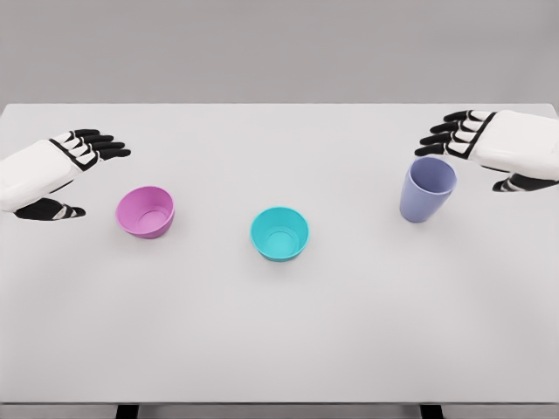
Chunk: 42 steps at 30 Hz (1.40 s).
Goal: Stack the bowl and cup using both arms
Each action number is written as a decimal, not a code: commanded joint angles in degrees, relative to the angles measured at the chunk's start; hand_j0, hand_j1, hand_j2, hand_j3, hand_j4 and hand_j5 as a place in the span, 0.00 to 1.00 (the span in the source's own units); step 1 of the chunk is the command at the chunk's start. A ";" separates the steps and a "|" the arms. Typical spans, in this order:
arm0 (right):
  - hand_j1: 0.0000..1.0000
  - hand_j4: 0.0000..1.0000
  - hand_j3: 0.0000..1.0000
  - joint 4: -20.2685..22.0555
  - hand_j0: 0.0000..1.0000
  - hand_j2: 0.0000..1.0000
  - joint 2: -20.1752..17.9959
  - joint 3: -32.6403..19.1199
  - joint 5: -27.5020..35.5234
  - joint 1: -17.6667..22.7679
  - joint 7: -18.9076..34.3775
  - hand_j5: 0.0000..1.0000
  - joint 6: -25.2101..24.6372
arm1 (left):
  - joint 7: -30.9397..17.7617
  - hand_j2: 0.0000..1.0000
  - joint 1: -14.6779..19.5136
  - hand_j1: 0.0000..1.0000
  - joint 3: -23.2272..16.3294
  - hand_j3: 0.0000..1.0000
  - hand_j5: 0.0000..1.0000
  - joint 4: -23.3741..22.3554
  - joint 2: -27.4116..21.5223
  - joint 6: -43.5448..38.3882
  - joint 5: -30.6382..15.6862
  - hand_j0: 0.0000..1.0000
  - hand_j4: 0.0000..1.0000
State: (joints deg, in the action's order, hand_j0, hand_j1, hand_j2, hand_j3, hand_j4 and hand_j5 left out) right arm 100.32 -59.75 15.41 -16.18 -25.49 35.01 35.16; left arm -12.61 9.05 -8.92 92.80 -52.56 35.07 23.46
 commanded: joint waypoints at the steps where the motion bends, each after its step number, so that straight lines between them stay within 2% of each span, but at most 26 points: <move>1: 1.00 1.00 1.00 0.13 1.00 1.00 -0.19 -0.20 0.79 0.00 -0.01 1.00 -0.16 | 0.04 1.00 0.00 1.00 0.05 1.00 1.00 0.01 0.00 -0.07 -0.35 1.00 1.00; 6: 1.00 1.00 1.00 0.13 1.00 1.00 0.51 -5.91 1.85 0.70 -0.01 1.00 -0.16 | 0.04 1.00 0.17 1.00 0.13 1.00 1.00 -0.17 0.00 -0.07 -0.35 1.00 1.00; 9: 1.00 1.00 1.00 -0.13 1.00 1.00 -0.28 -7.93 2.82 0.62 -0.01 1.00 -0.16 | -0.31 1.00 1.93 1.00 0.57 1.00 1.00 -0.69 -0.44 -0.07 -0.17 1.00 1.00; 10: 1.00 1.00 1.00 -0.39 1.00 1.00 -0.81 -8.46 2.82 0.88 -0.01 1.00 -0.16 | -3.20 1.00 3.33 1.00 0.49 1.00 1.00 -0.78 -0.53 -0.07 -0.79 1.00 1.00; 12: 1.00 1.00 1.00 0.04 1.00 1.00 -2.12 -8.64 2.82 2.11 -0.01 1.00 -0.16 | -14.35 1.00 7.38 1.00 -1.01 1.00 1.00 -0.69 -0.27 -0.07 -4.29 1.00 1.00; 13: 1.00 1.00 1.00 -0.13 1.00 1.00 -3.36 -8.55 2.82 2.37 -0.01 1.00 -0.16 | -22.39 1.00 9.75 1.00 -3.11 1.00 1.00 0.80 -0.53 -0.07 -8.95 1.00 1.00; 14: 1.00 1.00 1.00 -0.48 1.00 1.00 -3.27 -8.64 2.82 2.37 -0.01 1.00 -0.16 | -22.39 1.00 11.07 1.00 -4.43 1.00 1.00 1.41 -0.44 -0.07 -10.27 1.00 1.00; 17: 1.00 1.00 1.00 -0.30 1.00 1.00 -3.36 -10.05 2.73 -0.35 -0.01 1.00 -0.16 | -22.39 1.00 21.79 1.00 -17.87 1.00 1.00 1.77 -0.44 -0.07 -16.25 1.00 1.00; 19: 1.00 1.00 1.00 -0.04 1.00 1.00 -3.36 -10.40 2.64 -0.70 -0.01 1.00 -0.16 | -22.39 1.00 26.54 1.00 -25.17 1.00 1.00 1.77 -0.79 -0.07 -18.27 1.00 1.00; 20: 1.00 1.00 1.00 -0.22 1.00 1.00 -3.36 -10.40 2.55 -1.58 -0.01 1.00 -0.16 | -22.39 1.00 27.86 1.00 -27.64 1.00 1.00 1.77 -1.41 -0.07 -19.50 1.00 1.00; 22: 1.00 1.00 1.00 -0.22 1.00 1.00 -3.01 -10.22 2.46 -1.85 -0.01 1.00 -0.16 | -22.39 1.00 28.48 1.00 -29.84 1.00 1.00 2.12 -2.81 -1.57 -21.35 1.00 1.00; 24: 1.00 1.00 1.00 -0.22 1.00 1.00 -1.60 -10.23 2.46 -2.11 -0.01 1.00 -0.16 | -22.39 1.00 28.56 1.00 -30.54 1.00 1.00 3.79 -3.96 -7.64 -21.71 1.00 1.00; 28: 1.00 1.00 1.00 -0.48 1.00 1.00 -0.99 -3.72 2.11 -4.13 -0.01 1.00 -0.16 | -22.39 1.00 28.56 1.00 -32.04 1.00 1.00 4.05 -4.84 -13.09 -21.27 1.00 1.00; 30: 1.00 1.00 1.00 -0.48 1.00 1.00 -0.54 -2.93 2.02 -4.66 -0.01 1.00 -0.16 | -22.39 1.00 28.56 1.00 -32.39 1.00 1.00 4.05 -4.84 -15.73 -21.09 1.00 1.00; 37: 1.00 1.00 1.00 -0.39 1.00 1.00 -1.51 -2.75 1.94 -3.69 -0.01 1.00 -0.16 | -22.39 1.00 28.56 1.00 -34.32 1.00 1.00 3.79 -4.66 -16.17 -16.17 1.00 1.00; 42: 1.00 1.00 1.00 -0.13 1.00 1.00 -3.45 -2.66 1.94 -3.60 -0.01 1.00 -0.16 | -22.39 1.00 28.65 1.00 -34.85 1.00 1.00 3.35 -4.05 -16.17 -14.85 1.00 1.00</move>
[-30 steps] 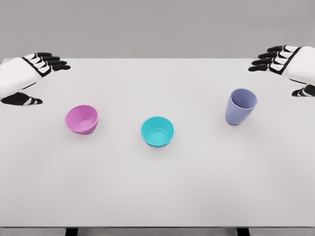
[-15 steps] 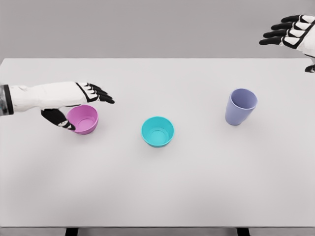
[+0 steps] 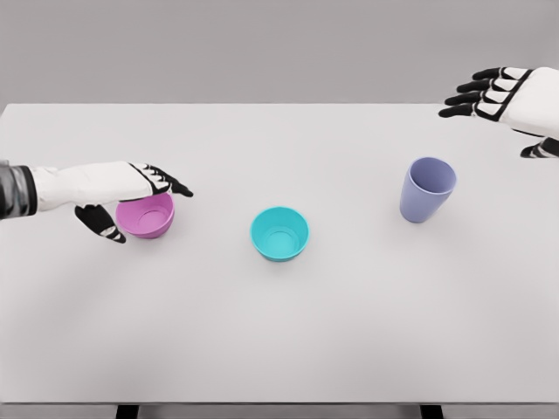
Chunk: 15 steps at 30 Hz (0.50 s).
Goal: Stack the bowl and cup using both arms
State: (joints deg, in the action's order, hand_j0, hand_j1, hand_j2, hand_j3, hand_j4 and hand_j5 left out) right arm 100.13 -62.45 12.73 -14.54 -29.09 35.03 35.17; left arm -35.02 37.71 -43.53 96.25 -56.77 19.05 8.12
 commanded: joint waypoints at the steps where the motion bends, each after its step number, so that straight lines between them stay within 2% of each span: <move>1: 1.00 1.00 1.00 0.06 1.00 1.00 -0.75 0.28 0.21 0.00 -0.03 1.00 -0.17 | 0.02 1.00 0.00 1.00 -0.50 1.00 1.00 -0.19 0.17 -0.15 0.49 1.00 1.00; 6: 1.00 1.00 1.00 -0.20 1.00 1.00 -2.42 1.68 0.30 -0.18 -0.03 1.00 -0.17 | 0.02 1.00 0.09 1.00 -0.94 1.00 1.00 -1.50 0.70 -0.15 0.93 1.00 1.00; 13: 1.00 1.00 1.00 -0.11 1.00 1.00 -1.63 3.18 0.21 -0.88 -0.03 1.00 -0.17 | 0.02 1.00 0.26 1.00 -1.38 1.00 1.00 -4.14 2.46 -0.06 2.60 1.00 1.00; 15: 1.00 1.00 1.00 0.06 1.00 1.00 0.30 3.62 0.30 -1.05 -0.03 1.00 -0.17 | 0.02 1.00 0.26 1.00 -1.38 1.00 1.00 -4.23 2.55 -0.15 2.60 1.00 1.00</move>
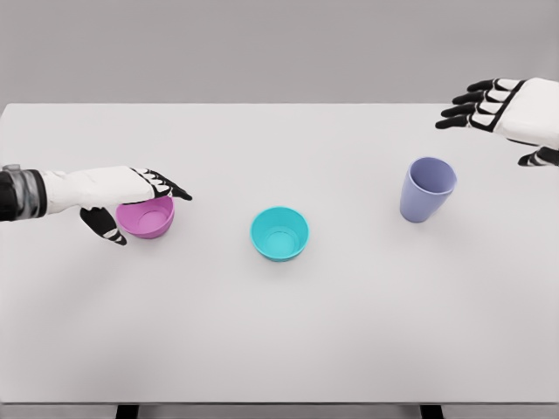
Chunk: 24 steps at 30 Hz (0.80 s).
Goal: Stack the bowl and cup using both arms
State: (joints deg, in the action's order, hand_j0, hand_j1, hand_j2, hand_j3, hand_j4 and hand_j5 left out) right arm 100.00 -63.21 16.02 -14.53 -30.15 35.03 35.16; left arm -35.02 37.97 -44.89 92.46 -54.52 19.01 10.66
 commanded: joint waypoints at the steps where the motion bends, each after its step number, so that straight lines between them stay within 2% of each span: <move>1: 1.00 1.00 1.00 -0.33 1.00 1.00 1.69 0.85 0.20 -0.09 -0.03 1.00 -0.16 | 0.02 1.00 0.00 1.00 -0.02 1.00 1.00 -0.61 0.47 -0.03 0.06 1.00 1.00; 4: 1.00 1.00 1.00 -0.33 1.00 1.00 1.95 1.03 0.20 -2.11 -0.03 1.00 -0.16 | 0.02 1.00 0.00 1.00 -0.02 1.00 1.00 -0.79 0.65 -0.03 0.41 1.00 1.00; 24: 1.00 1.00 1.00 -0.33 1.00 1.00 2.04 0.77 0.20 -2.64 -0.03 1.00 -0.16 | 0.02 1.00 0.09 1.00 -0.02 1.00 1.00 -4.74 3.20 0.59 2.87 1.00 1.00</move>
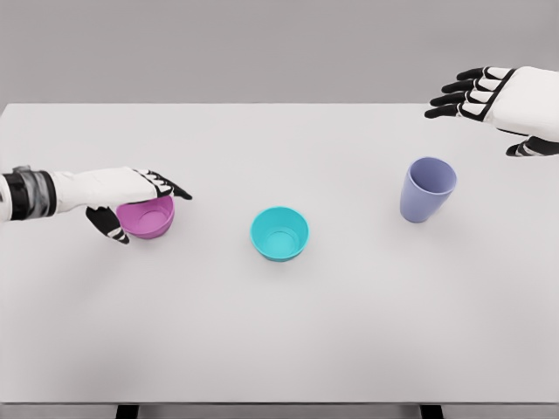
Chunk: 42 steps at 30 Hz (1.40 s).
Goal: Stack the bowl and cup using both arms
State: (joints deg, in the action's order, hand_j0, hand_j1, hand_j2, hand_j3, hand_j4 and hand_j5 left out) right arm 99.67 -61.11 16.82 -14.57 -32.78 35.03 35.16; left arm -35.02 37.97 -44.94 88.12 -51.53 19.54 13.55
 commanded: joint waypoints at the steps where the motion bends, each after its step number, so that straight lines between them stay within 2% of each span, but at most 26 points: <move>1: 1.00 1.00 1.00 0.00 1.00 1.00 -0.06 -0.03 0.25 0.00 -0.03 1.00 -0.16 | 0.02 1.00 0.00 1.00 0.03 1.00 1.00 -0.41 0.20 0.06 -0.01 1.00 1.00; 19: 1.00 1.00 1.00 0.00 1.00 1.00 0.03 -0.12 0.25 -0.09 -0.03 1.00 -0.16 | 0.02 1.00 -0.09 1.00 -0.33 1.00 1.00 -1.64 1.34 -0.03 0.87 1.00 1.00; 23: 1.00 1.00 1.00 0.00 1.00 1.00 0.03 -0.12 0.25 -0.09 -0.03 1.00 -0.16 | 0.02 1.00 -0.09 1.00 -0.33 1.00 1.00 -3.74 2.22 0.24 1.74 1.00 1.00; 27: 1.00 1.00 1.00 0.00 1.00 1.00 0.03 -0.21 0.25 -0.09 -0.03 1.00 -0.16 | 0.02 1.00 -0.09 1.00 -0.33 1.00 1.00 -3.83 2.22 0.24 1.83 1.00 1.00; 34: 1.00 1.00 1.00 0.00 1.00 1.00 0.03 -0.21 0.25 -0.09 -0.03 1.00 -0.16 | 0.02 0.77 -0.18 0.77 -0.24 0.77 0.77 -3.83 2.13 0.33 1.66 0.77 0.77; 42: 1.00 1.00 1.00 0.00 1.00 1.00 -0.06 -0.21 0.25 -0.09 -0.03 1.00 -0.16 | 0.02 0.73 0.00 0.73 0.11 0.73 0.73 -1.55 1.78 0.33 1.39 0.73 0.73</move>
State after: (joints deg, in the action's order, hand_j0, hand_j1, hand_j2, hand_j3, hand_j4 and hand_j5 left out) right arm 99.67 -61.06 16.63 -14.58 -32.87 35.03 35.17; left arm -35.02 38.06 -44.98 85.68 -49.58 19.98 15.33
